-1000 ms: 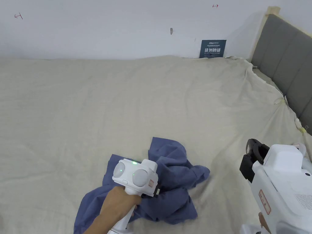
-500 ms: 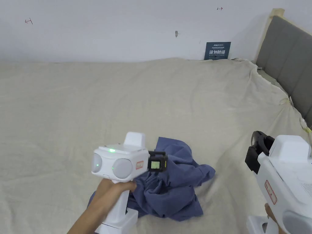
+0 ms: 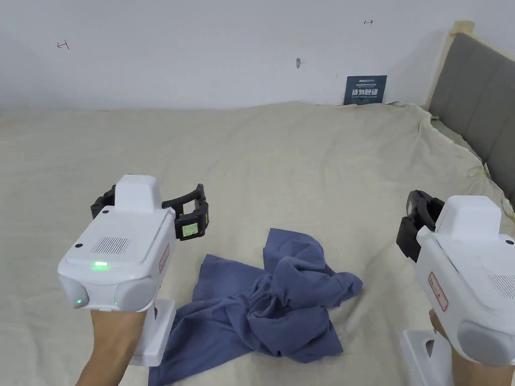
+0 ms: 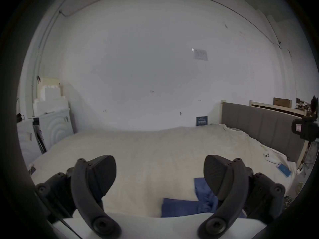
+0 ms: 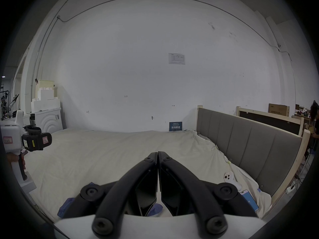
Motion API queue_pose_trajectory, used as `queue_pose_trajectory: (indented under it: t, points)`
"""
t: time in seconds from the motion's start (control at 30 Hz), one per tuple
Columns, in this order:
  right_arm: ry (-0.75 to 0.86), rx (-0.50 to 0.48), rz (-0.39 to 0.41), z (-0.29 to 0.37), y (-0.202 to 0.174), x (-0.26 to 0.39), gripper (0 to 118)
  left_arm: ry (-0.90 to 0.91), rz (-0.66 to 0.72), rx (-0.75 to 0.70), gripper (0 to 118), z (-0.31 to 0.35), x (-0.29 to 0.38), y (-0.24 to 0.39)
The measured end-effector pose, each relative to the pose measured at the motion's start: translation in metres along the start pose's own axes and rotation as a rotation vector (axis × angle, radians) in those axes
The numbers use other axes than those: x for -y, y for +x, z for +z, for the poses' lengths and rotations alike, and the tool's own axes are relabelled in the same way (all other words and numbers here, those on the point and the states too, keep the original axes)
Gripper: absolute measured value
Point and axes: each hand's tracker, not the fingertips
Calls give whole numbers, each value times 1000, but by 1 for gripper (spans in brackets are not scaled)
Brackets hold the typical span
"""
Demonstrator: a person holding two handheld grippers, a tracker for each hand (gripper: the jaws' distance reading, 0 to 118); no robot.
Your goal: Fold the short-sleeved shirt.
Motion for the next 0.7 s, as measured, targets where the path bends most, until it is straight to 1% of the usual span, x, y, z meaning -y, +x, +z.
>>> queue_pose_trajectory:
  t: [0.03, 0.07, 0.1, 0.2, 0.23, 0.3, 0.6, 0.63, 0.7]
  points:
    - [2, -3, 1, 0, -2, -1, 0, 15, -5, -11, 85, 3, 3, -3]
    - [4, -6, 0, 0, -4, -1, 0, 23, -7, -23, 82, 5, 6, -6]
    - [5, -10, 0, 0, -5, -1, 0, 21, -8, -31, 82, 6, 8, -7]
    - [7, -17, 1, -1, -8, -1, 0, 24, 1, -25, 34, 8, 13, -16]
    - [8, -19, 0, 0, -8, -1, 0, 19, 7, -11, 15, 7, 14, -18]
    - [8, -21, 0, 0, -10, -1, 0, 10, 10, -19, 1, 7, 15, -18]
    - [7, -28, -1, 0, -12, 0, 0, -11, 27, -4, 0, 5, 14, -18]
    - [6, -28, -2, 0, -12, 0, 0, -33, 29, 0, 0, 4, 14, -18]
    - [4, -29, -3, 0, -12, 1, 0, -133, 45, 29, 0, -2, 14, -19]
